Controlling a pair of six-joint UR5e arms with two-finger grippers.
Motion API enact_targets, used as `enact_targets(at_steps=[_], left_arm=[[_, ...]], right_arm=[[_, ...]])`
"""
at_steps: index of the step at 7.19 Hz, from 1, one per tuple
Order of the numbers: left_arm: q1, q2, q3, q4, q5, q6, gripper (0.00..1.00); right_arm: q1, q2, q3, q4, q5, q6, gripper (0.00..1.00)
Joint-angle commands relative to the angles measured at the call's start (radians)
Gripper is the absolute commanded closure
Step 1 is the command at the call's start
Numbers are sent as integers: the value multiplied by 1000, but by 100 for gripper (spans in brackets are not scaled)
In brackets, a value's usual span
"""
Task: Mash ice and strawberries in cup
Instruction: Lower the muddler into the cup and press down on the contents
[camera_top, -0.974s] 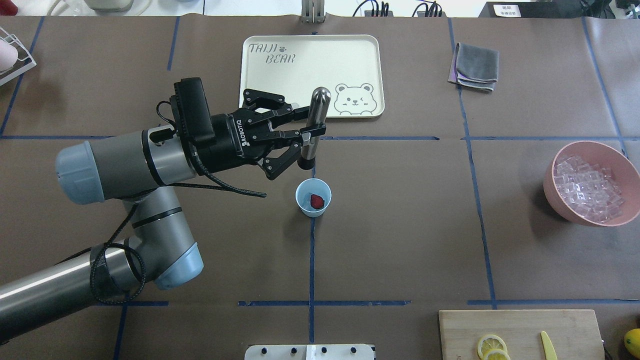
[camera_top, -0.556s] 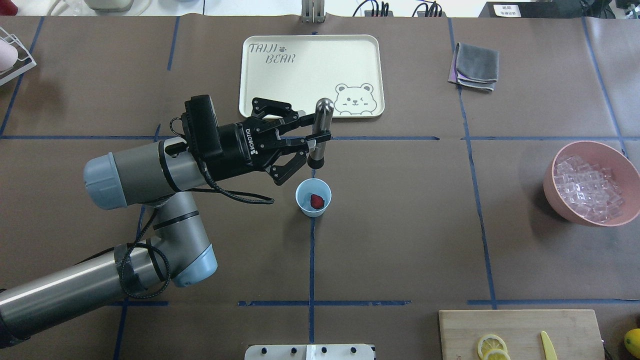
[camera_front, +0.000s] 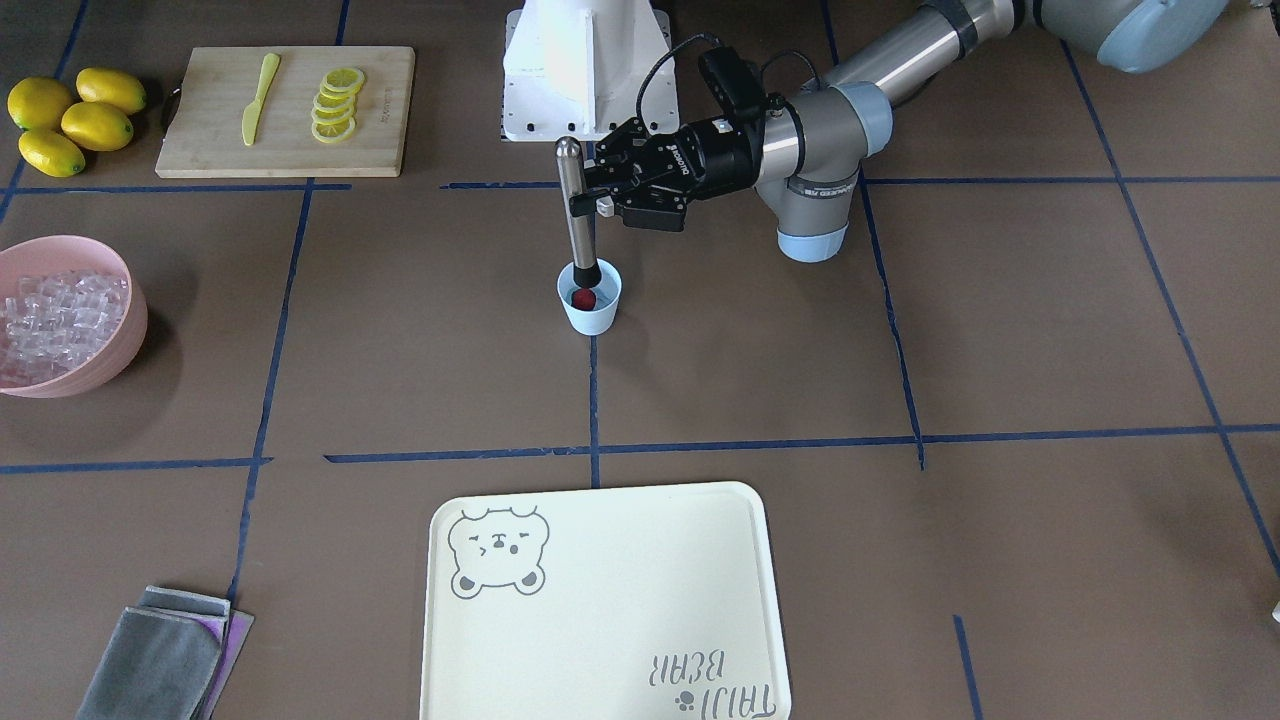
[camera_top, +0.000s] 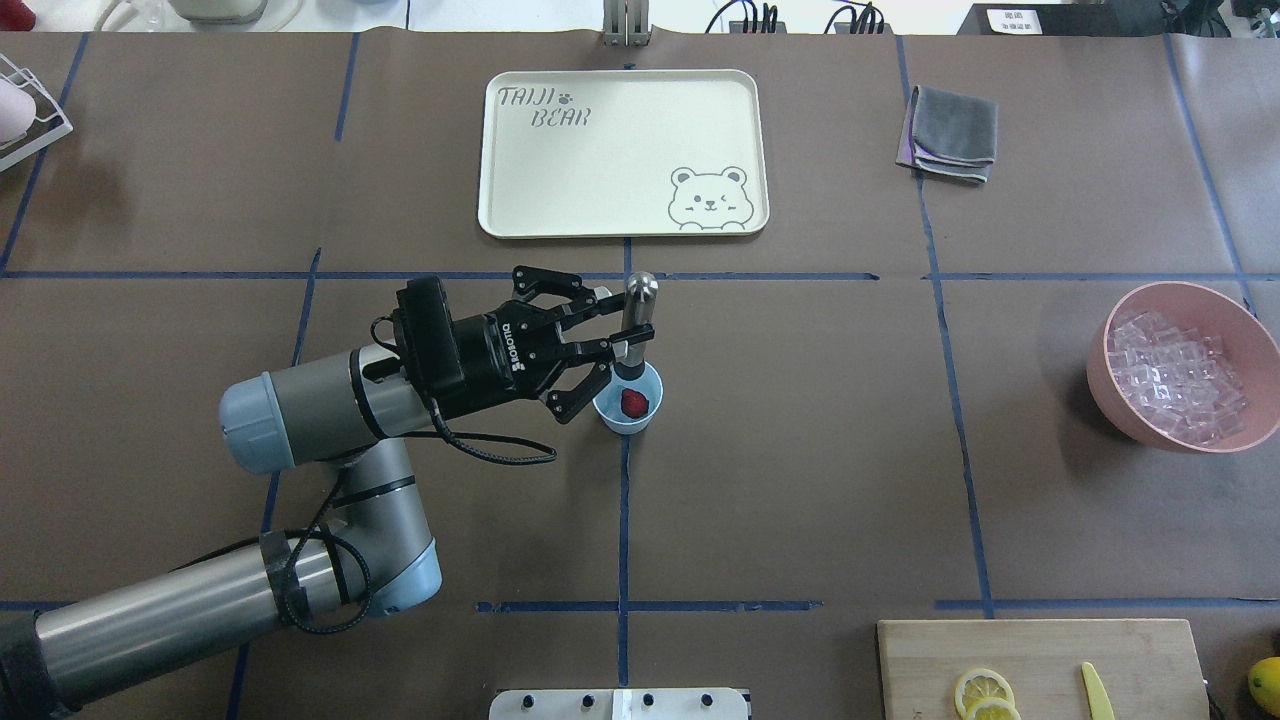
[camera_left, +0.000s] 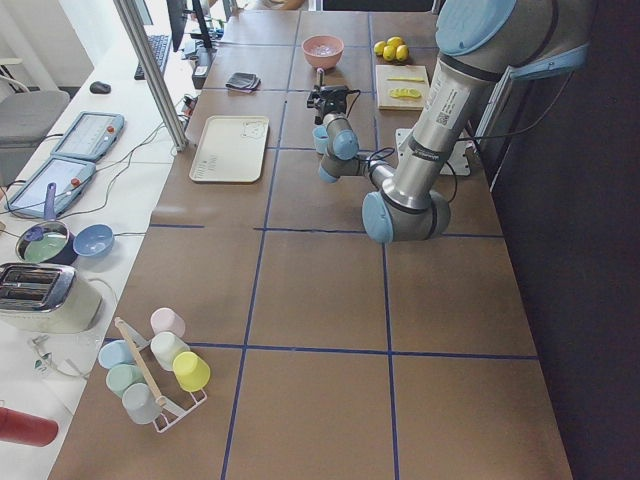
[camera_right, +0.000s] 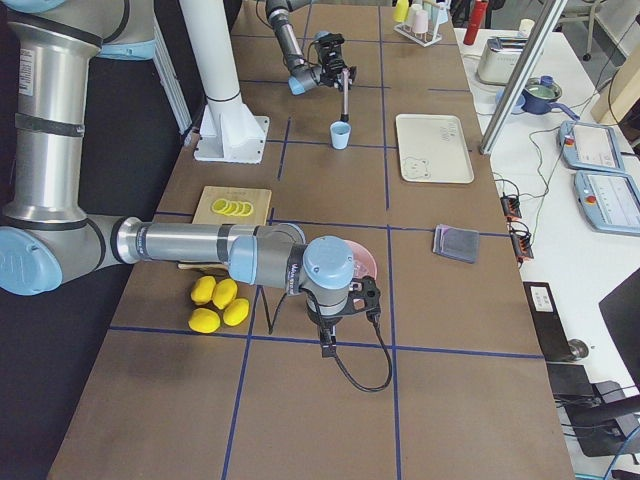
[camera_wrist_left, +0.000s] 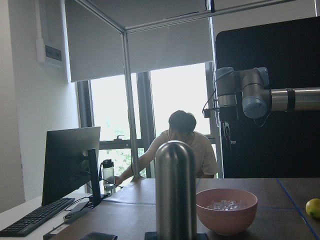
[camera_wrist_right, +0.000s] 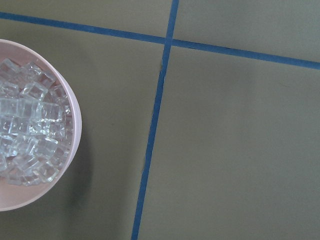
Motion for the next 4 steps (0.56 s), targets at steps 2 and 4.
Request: enact_targets(at_steps=[2,4], left_arm=[[35,5,25,-11,25,20,99],[37,-1,60,-20,39,20,99]], right_arm=[[0,-7,0,-1,0,-1,1],[0,-8,0,-1,2,-3,1]])
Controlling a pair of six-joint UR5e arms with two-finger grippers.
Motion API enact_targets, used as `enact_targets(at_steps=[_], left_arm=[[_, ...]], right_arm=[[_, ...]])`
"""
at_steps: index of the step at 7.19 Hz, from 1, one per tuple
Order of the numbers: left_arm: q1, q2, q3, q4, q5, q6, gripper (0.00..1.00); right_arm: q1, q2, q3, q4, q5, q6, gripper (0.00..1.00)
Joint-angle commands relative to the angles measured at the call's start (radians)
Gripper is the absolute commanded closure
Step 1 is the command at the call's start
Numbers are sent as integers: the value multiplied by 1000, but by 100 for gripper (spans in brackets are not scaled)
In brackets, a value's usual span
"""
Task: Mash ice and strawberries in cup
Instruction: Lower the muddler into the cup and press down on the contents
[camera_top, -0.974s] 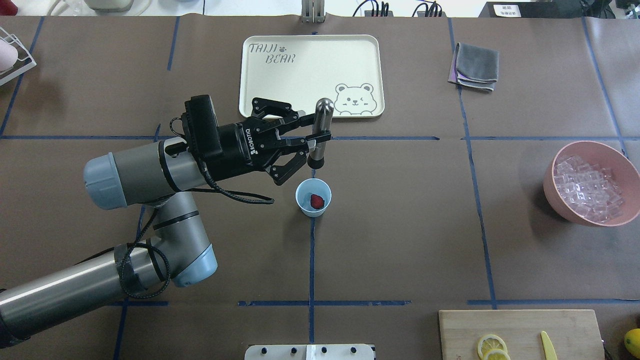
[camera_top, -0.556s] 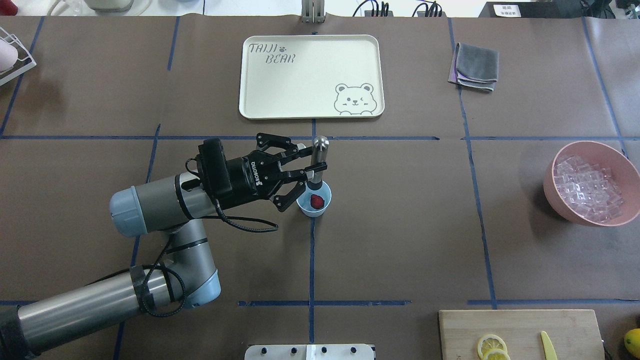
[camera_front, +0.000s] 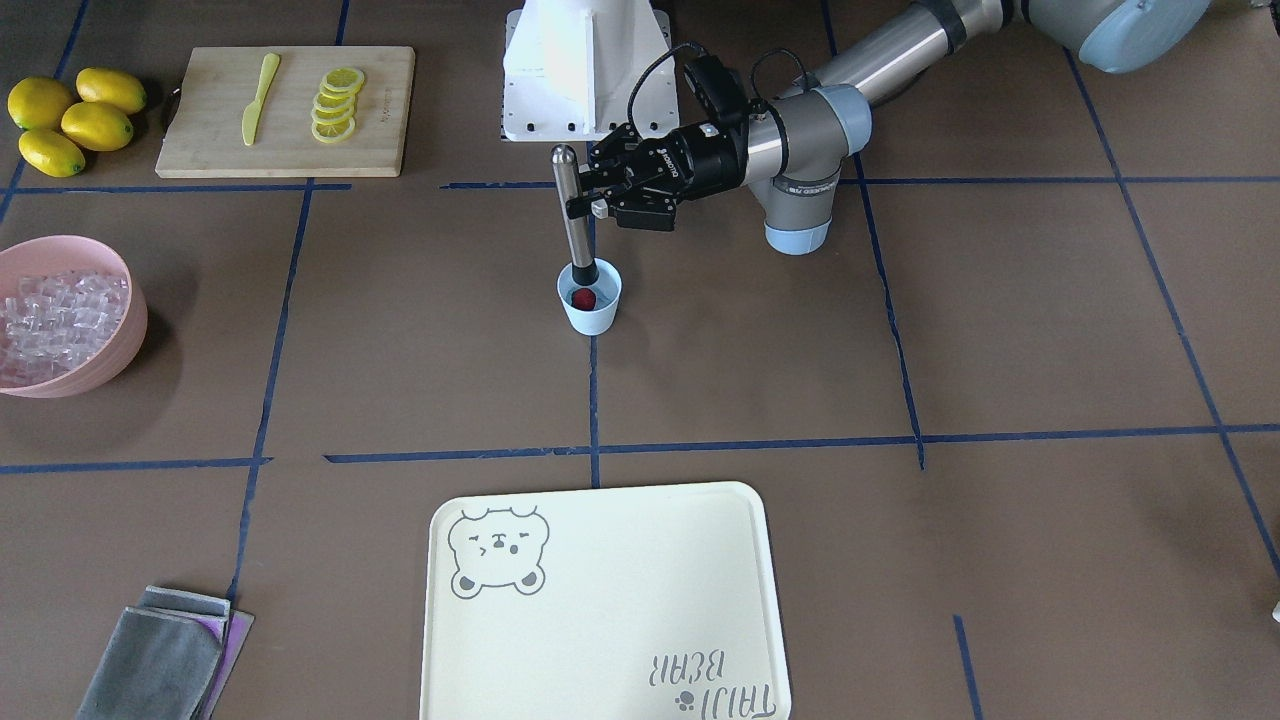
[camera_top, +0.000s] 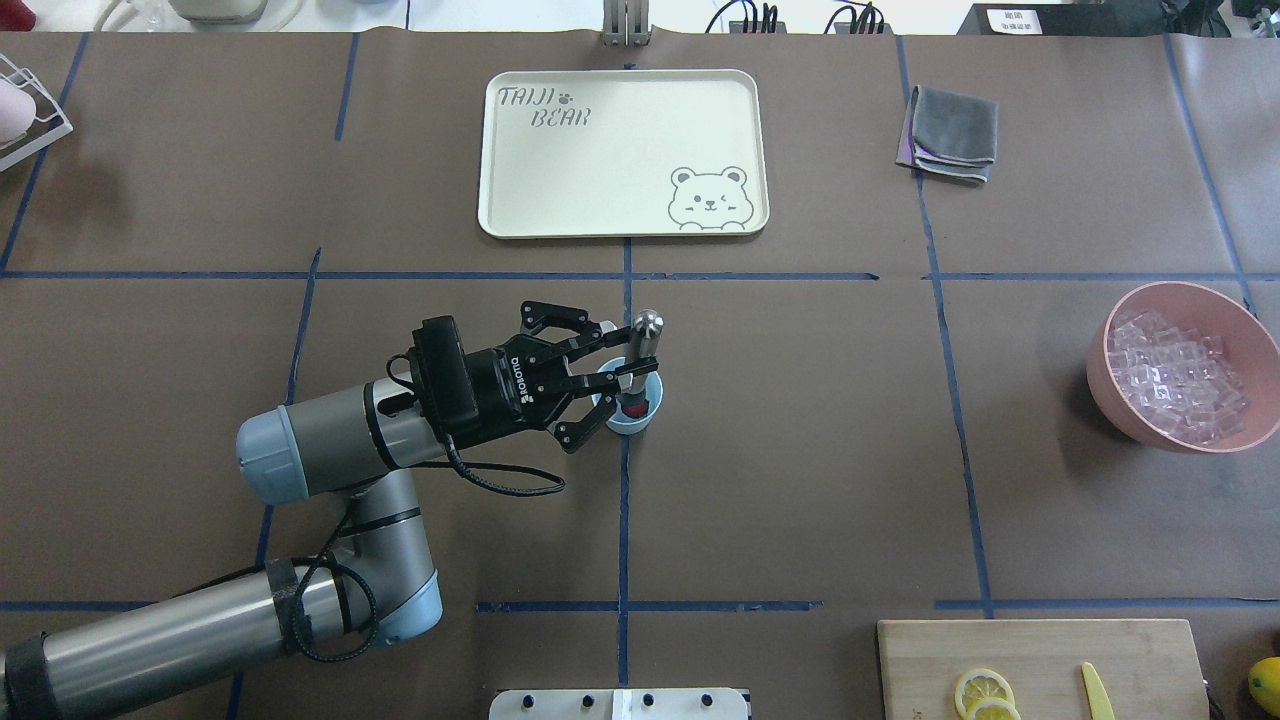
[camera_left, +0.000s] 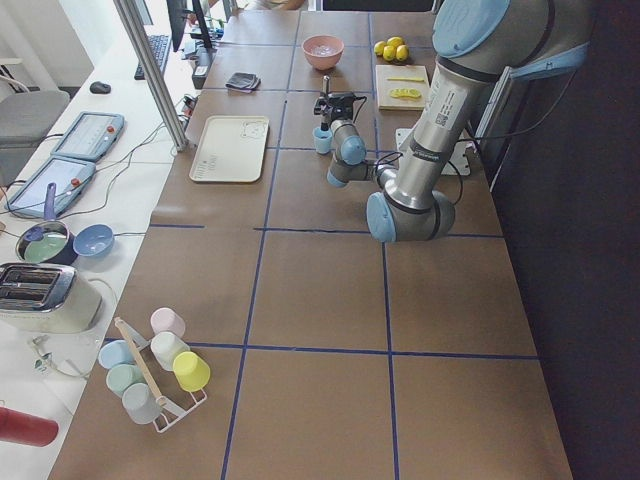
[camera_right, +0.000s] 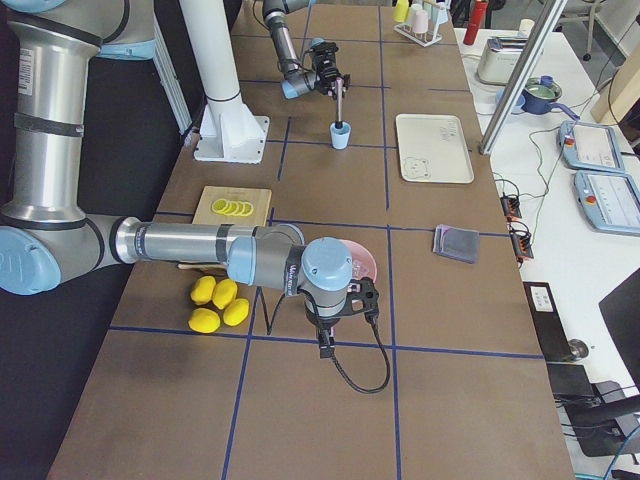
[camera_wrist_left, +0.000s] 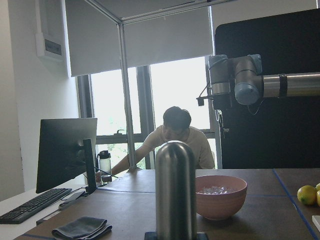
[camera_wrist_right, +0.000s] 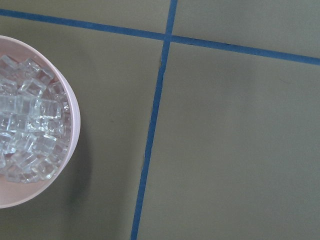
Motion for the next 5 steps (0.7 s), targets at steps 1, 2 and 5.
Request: enact_targets(at_steps=[1,2,5], left_arm=[[2,-4,41,-21,7,0,99],[6,-2,64,-35,7,0,99],[12,-5,73,-53,9,0,99]], right_arm=[[0,-1,0,1,0,-1,1],[0,-1,0,-1,0,1,1],[0,-1,0,1,0,1,1]])
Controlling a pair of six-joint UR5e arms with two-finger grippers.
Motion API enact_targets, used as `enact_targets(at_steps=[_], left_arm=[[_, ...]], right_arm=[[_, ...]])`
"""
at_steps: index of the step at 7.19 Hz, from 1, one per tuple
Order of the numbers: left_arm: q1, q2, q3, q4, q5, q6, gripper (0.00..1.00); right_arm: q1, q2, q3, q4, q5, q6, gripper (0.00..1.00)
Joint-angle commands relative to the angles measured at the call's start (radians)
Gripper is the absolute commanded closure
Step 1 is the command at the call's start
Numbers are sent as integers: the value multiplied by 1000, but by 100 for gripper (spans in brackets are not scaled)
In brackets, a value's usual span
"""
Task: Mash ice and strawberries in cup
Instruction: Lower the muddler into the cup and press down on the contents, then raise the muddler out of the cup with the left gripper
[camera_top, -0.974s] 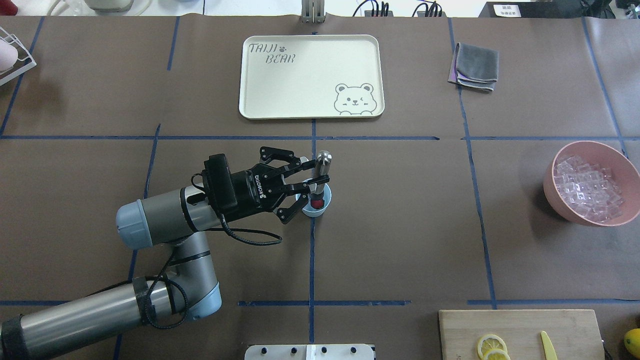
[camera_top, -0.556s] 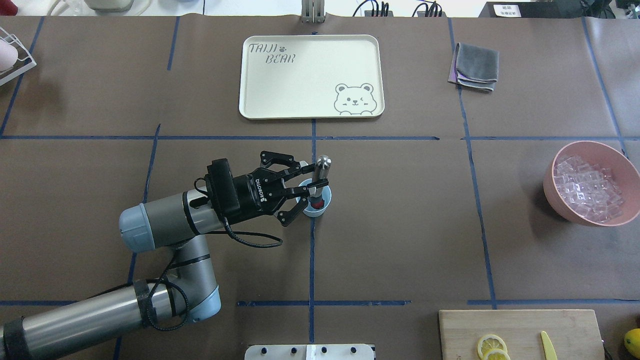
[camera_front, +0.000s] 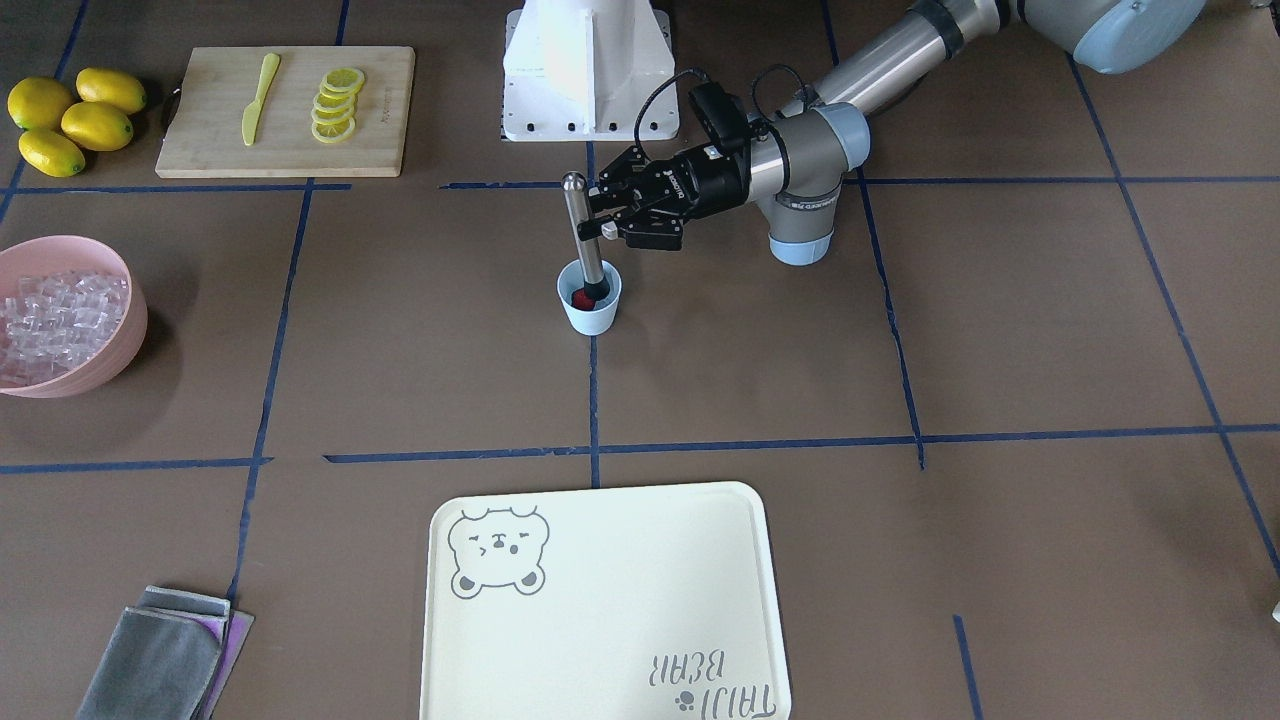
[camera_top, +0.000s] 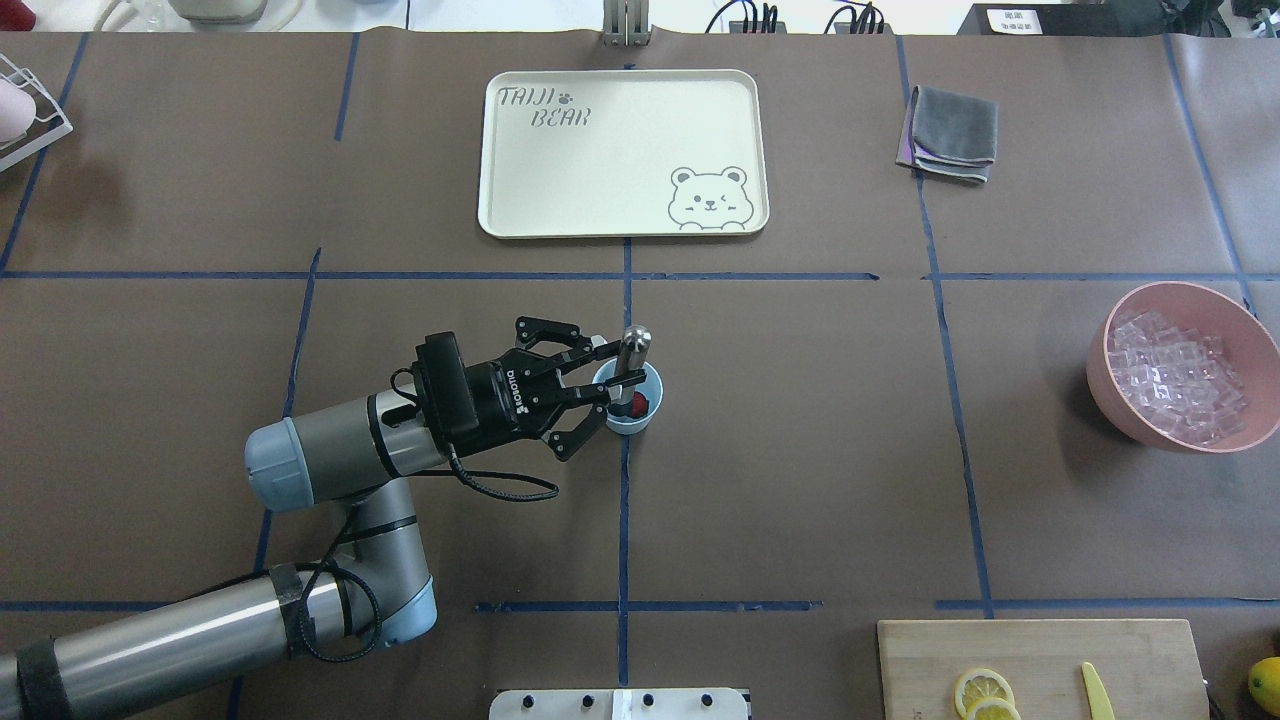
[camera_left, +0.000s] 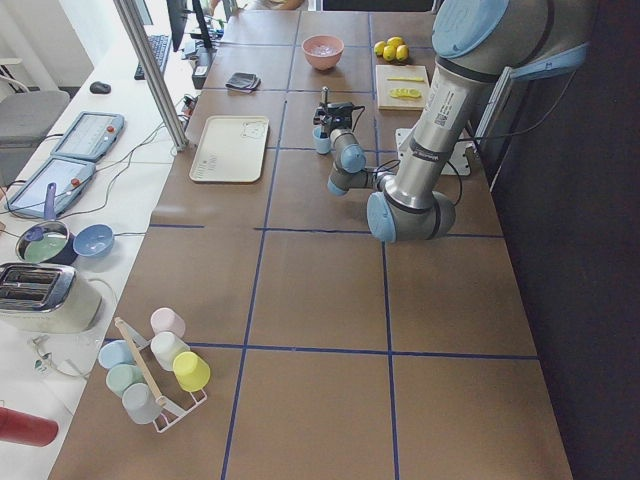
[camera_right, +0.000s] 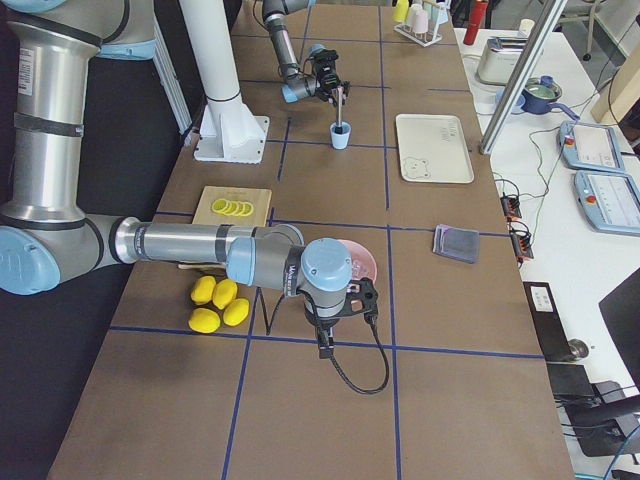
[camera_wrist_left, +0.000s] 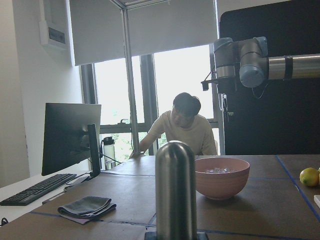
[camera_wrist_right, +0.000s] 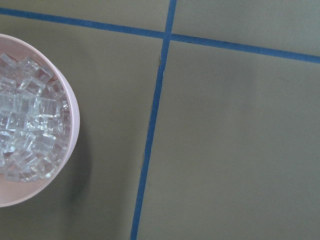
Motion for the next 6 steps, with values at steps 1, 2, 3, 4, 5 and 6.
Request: enact_targets(at_steps=[1,2,3,4,5,6], left_arm=[[-3,-3,-8,-3,6,0,99],[-14,-3,-40,-1,29,-3,99],[-45,-3,-71,6,28,-17,100],[-63,-4,-101,46,28,-42,100],[-78,6,-187,174,25,-71,100],[-82,16,-300,336,25,-72,100]], right_arm=[[0,0,0,-1,2,0,1],[-1,0,0,0,2,0,1],[0,0,0,0,2,-1,1],[0,0,2,0,2,-1,1],[0,0,2,0,2,0,1],[0,0,2,0,2,0,1]])
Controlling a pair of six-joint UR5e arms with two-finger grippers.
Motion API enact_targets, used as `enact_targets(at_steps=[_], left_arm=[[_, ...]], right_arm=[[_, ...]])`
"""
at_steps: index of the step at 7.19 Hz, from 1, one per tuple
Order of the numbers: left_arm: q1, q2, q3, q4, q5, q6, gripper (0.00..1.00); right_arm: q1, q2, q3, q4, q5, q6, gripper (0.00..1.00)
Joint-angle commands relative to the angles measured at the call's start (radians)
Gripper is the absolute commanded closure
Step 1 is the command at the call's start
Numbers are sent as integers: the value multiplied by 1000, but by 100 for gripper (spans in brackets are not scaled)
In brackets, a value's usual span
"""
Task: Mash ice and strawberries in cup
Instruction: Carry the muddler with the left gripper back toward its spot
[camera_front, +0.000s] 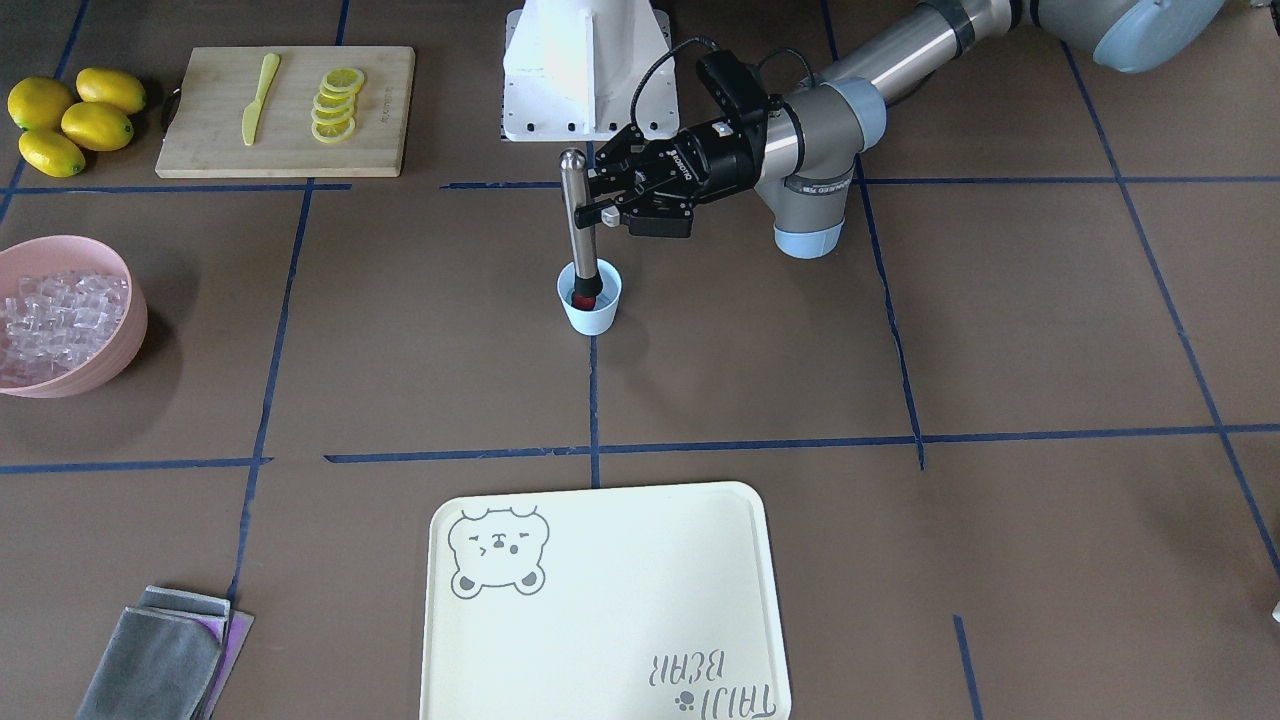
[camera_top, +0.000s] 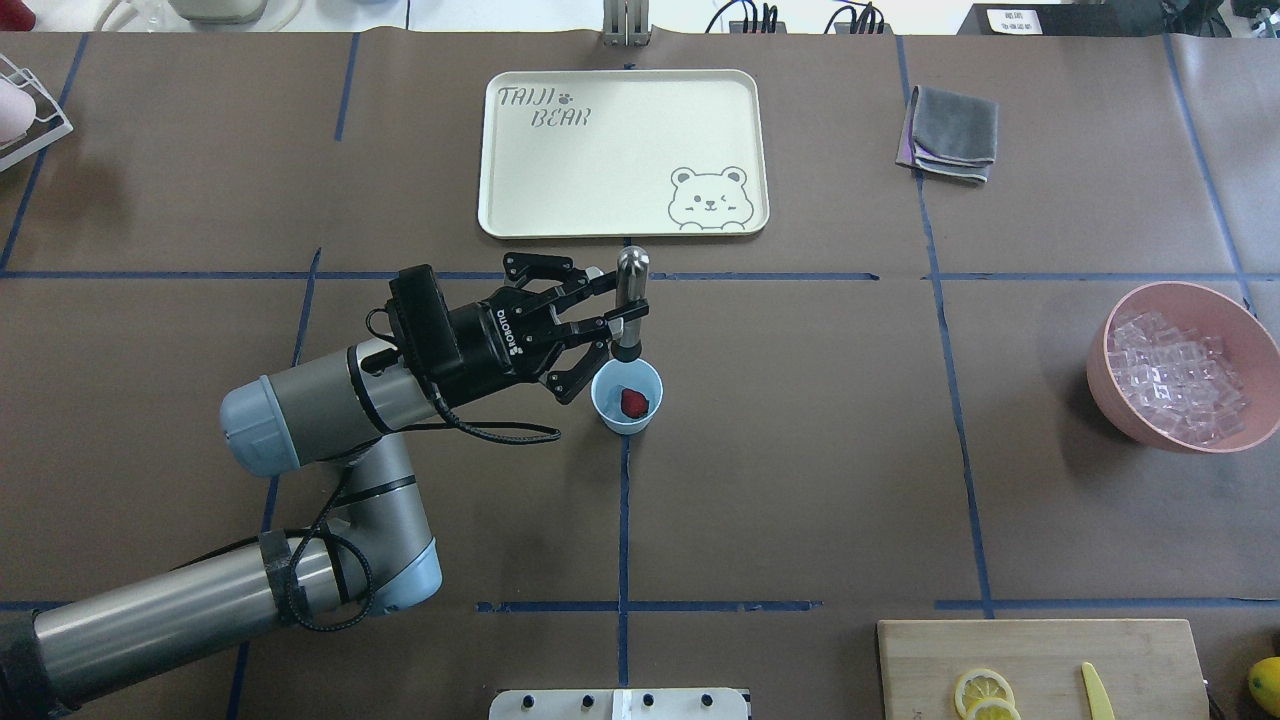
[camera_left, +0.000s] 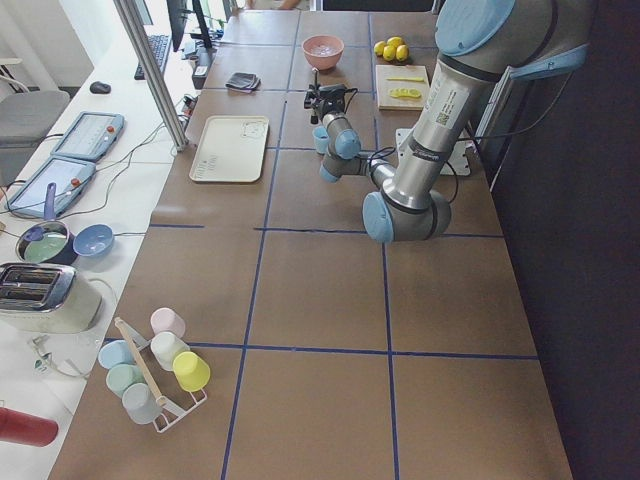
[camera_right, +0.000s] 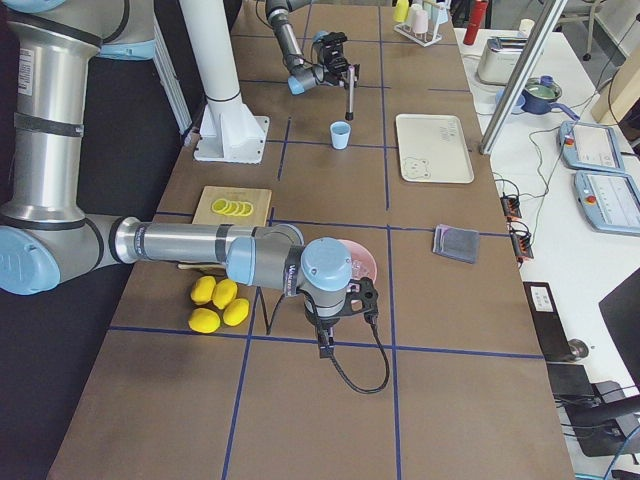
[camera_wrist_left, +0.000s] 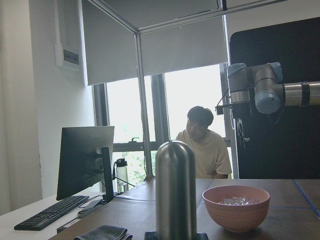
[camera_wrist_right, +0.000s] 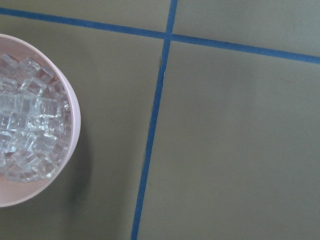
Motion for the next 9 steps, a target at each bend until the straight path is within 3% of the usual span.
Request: enact_targets(at_steps=[1,5,6,8,9], left_arm=[[-12,18,-225,355,-1,-14,100],[-18,38,-591,1238,-1,-7,100],[-24,36,-642,1465,-2,-7,100],[-78,38,-651,1820,-10,2,98],[-143,38,-653,1995,-68,94,98]], right_arm=[[-1,0,0,0,0,1,1],[0,0,-1,-2,0,1,1],[0,0,-1,-2,0,-1,1],[-1,-8,-1,0,0,-4,1],[0,-8,-1,0,0,-4,1]])
